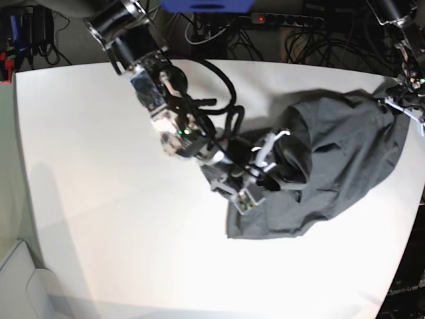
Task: Layout the t-shirt on the table in an organized manner, then fold the t-shirt properly
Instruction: 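Lay the held fabric over the shirt with the right gripper, then drag the fabric outward with the right gripper, spreading the shirt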
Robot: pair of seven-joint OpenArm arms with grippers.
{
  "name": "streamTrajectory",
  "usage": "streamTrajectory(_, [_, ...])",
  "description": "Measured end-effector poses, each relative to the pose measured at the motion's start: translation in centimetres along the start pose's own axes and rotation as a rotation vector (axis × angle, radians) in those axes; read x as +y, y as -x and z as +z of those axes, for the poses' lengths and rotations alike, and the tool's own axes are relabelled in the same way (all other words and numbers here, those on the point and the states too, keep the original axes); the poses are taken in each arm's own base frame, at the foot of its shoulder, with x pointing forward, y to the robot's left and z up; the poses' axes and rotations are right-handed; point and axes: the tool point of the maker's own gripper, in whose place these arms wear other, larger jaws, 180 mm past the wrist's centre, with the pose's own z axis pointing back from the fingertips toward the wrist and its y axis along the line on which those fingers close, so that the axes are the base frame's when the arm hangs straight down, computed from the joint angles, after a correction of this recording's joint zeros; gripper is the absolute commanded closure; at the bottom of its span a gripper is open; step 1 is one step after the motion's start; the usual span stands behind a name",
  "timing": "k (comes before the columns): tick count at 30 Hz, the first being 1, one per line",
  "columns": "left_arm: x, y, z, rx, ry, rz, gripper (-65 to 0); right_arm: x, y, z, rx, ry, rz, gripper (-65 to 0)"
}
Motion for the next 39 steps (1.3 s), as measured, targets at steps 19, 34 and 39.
streamTrajectory(19, [0.8,-1.8,0.0,-0.025,-0.016,-0.017,-33.4,-0.6,8.0,4.6,0.0,0.155,-0.346,-39.4])
streamTrajectory(34, [0.8,-1.5,0.0,-0.017,-0.016,-0.017,-33.4,-3.7,9.0,1.6,0.066,0.163,-0.332,-39.3])
streamTrajectory(39, [0.8,-1.5,0.0,-0.017,-0.017,-0.018,-33.4,-3.1,9.8,0.7,0.092,0.153,-0.358,-39.0])
